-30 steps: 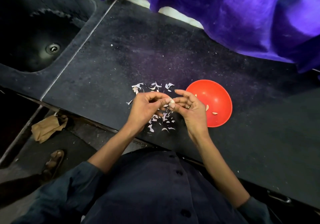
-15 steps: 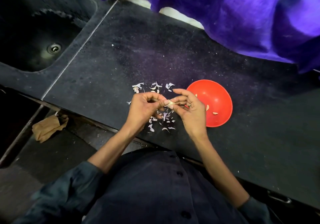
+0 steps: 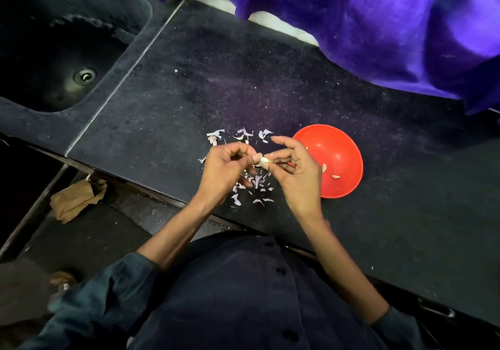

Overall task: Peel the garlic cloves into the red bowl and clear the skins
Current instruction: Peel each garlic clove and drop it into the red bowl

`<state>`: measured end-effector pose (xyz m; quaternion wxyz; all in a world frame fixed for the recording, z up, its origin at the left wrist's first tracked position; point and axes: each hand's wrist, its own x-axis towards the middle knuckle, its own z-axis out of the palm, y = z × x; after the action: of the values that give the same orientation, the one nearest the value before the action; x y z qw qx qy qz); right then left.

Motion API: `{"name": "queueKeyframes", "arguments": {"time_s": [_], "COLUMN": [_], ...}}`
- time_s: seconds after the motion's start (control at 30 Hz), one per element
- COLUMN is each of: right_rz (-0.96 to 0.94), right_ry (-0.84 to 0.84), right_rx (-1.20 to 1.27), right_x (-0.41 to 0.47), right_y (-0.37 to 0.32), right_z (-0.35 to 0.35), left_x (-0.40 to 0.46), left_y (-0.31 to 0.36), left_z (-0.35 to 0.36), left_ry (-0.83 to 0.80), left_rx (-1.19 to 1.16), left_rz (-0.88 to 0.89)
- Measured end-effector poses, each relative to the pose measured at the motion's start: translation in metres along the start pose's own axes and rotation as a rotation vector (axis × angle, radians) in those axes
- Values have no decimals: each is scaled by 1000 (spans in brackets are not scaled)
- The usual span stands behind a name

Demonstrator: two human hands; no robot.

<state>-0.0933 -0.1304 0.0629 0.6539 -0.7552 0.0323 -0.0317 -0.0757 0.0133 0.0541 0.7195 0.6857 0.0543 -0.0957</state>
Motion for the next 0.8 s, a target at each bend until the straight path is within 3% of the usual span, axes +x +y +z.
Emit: {"name": "queueKeyframes", "arguments": {"time_s": [0.6,0.8], "right_rz": [-176,-48], "right_ry": [36,32], "right_rx": [-354,-164], "right_x": [2,4], "right_y": [2,4], "right_z": [1,-4], "left_x": [-5,0], "left_y": [2,4], "left_z": [6,1], "left_ry": [7,76], "left_rx": [120,108], "left_rz": [30,60]}}
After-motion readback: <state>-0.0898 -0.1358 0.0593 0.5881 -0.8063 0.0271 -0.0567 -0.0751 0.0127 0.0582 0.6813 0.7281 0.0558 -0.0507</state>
